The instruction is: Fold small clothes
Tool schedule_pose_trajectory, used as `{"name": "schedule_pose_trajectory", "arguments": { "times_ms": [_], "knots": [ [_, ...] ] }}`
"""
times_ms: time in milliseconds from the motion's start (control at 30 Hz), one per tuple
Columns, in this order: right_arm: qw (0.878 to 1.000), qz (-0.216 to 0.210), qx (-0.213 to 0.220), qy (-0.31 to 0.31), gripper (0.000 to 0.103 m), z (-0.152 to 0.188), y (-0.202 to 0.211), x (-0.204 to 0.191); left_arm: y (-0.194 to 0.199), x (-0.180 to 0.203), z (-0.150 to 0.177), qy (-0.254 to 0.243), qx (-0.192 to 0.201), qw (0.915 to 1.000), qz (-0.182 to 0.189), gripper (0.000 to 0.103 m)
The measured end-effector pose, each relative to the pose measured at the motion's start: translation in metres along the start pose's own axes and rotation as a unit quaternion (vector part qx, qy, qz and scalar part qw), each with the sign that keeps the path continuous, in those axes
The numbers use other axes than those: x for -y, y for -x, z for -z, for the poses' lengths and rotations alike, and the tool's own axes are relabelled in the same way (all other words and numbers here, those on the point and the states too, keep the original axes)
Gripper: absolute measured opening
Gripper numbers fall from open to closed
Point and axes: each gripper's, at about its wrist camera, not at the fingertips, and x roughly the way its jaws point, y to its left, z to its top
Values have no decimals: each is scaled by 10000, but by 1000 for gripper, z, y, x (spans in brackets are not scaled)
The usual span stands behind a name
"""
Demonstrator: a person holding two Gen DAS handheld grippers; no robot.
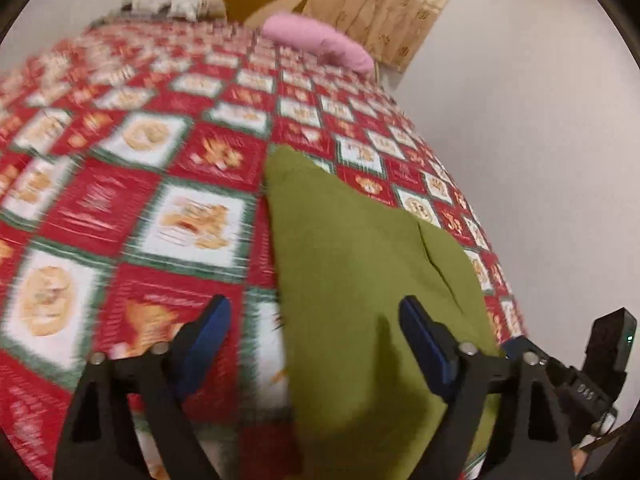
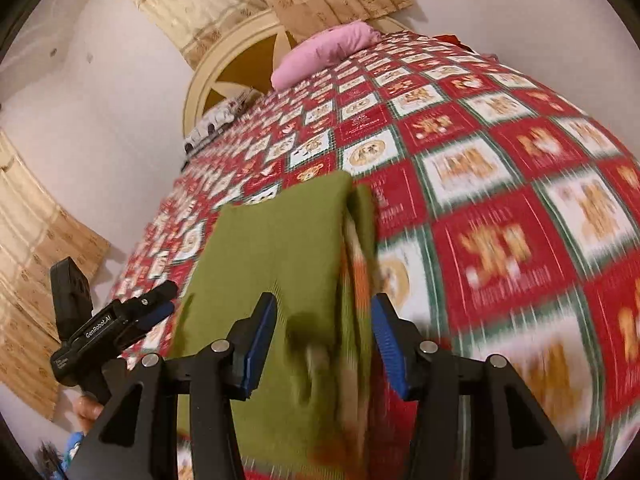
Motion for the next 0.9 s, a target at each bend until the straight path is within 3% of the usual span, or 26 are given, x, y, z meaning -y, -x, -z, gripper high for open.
{"name": "schedule_pose_trajectory", "arguments": {
  "times_ms": [100,200,300,400,600,733,800,900],
  "knots": [
    [9998,49,-180,116,52,-16,-26,-1,-25,-8,4,422,-320,9981,315,76],
    [9980,287,-445,352,65,-21,-59,3,-27,-12,13,451,-101,9975,533,76],
    [9985,85,-328,439,70,-16,-67,8,-24,-8,22,123,79,9982,576,80],
    [9989,-74,-276,375,71,-14,-65,13,-23,-10,23,95,70,9965,828,86],
    [9963,-510,-374,582,70,-8,-67,6,-20,-13,23,29,83,9924,1228,86],
    [9963,-342,-324,725,60,-4,-66,-1,-21,-15,22,120,113,9914,1298,78],
    [9961,-377,-283,747,48,-3,-66,-2,-22,-18,22,193,95,9903,1372,60],
    [9955,-366,-257,830,45,-2,-64,-5,-21,-17,23,188,78,9902,1384,58]
  ]
}}
